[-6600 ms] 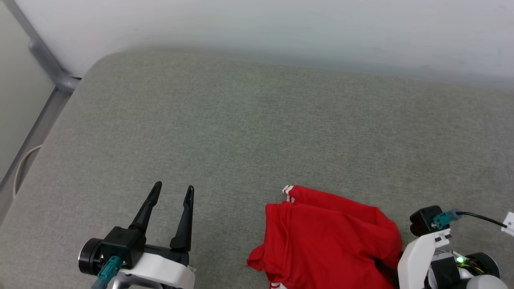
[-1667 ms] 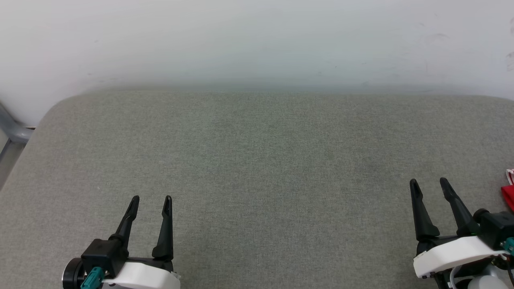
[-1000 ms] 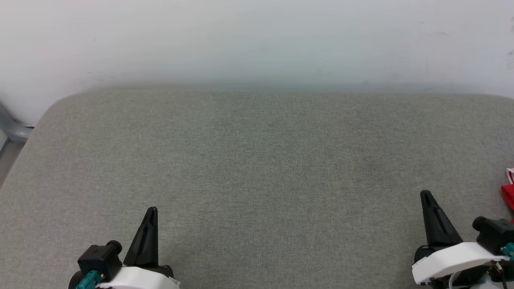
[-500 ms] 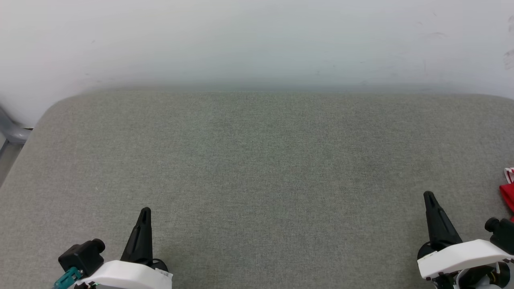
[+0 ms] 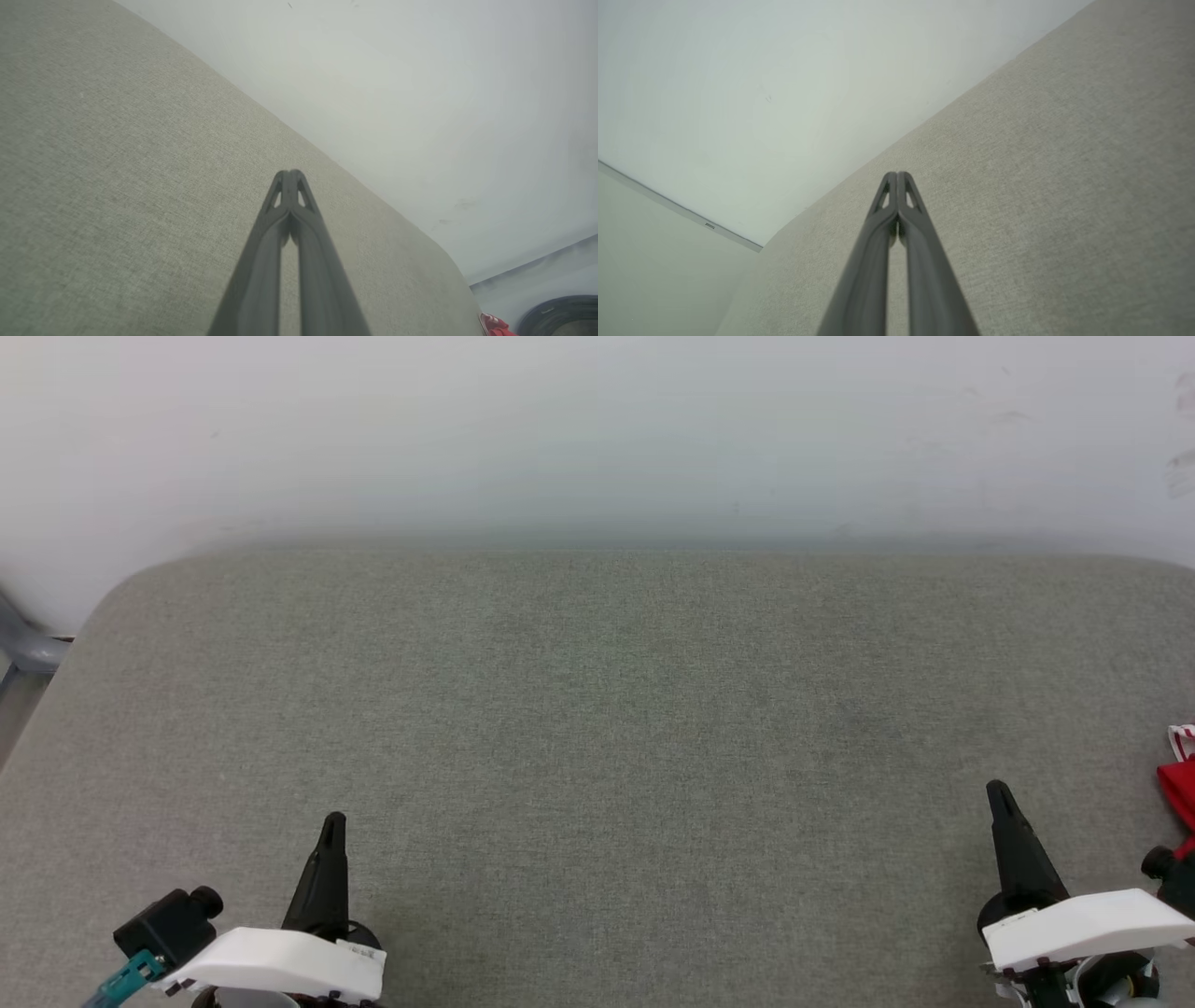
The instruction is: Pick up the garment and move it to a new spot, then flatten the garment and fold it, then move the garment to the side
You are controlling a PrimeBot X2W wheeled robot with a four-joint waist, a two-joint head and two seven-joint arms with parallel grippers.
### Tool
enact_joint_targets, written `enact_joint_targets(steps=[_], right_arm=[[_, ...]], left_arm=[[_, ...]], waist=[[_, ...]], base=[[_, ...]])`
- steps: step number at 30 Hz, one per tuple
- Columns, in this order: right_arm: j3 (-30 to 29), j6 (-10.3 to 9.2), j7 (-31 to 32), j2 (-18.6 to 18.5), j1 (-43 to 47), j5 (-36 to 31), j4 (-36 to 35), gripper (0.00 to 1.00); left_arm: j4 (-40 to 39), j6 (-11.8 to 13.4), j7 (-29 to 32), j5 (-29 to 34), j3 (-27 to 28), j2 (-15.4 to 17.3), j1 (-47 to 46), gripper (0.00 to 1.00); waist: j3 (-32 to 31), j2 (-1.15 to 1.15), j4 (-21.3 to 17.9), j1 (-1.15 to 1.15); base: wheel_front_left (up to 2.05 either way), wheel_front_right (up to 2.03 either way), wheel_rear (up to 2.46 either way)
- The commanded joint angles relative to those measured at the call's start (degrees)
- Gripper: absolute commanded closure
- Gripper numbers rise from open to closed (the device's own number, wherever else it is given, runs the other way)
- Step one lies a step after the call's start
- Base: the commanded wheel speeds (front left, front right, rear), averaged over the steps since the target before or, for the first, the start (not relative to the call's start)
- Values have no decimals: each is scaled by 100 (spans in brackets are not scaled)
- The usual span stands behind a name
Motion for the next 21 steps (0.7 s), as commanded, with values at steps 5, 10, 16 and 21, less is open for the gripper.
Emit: enact_joint_targets(steps=[5,10,16,21], right_arm=[[-53,-2,112,23,-188,506,-37,100],[-73,-2,176,39,-200,782,-24,100],[-100,-2,273,64,-226,1174,-6,100],[-121,-2,341,82,-246,1485,9,100]], left_arm=[[-12,-28,127,-541,68,9,-216,100],[23,-29,207,-838,89,8,-253,100],[69,-34,316,-1263,116,7,-289,100],[105,-37,402,-1598,141,5,-335,100]], waist=[[-7,0,-10,0],[-11,0,-17,0],[-18,0,-28,0],[-24,0,-37,-1]], base=[[0,0,0],[0,0,0],[0,0,0],[0,0,0]])
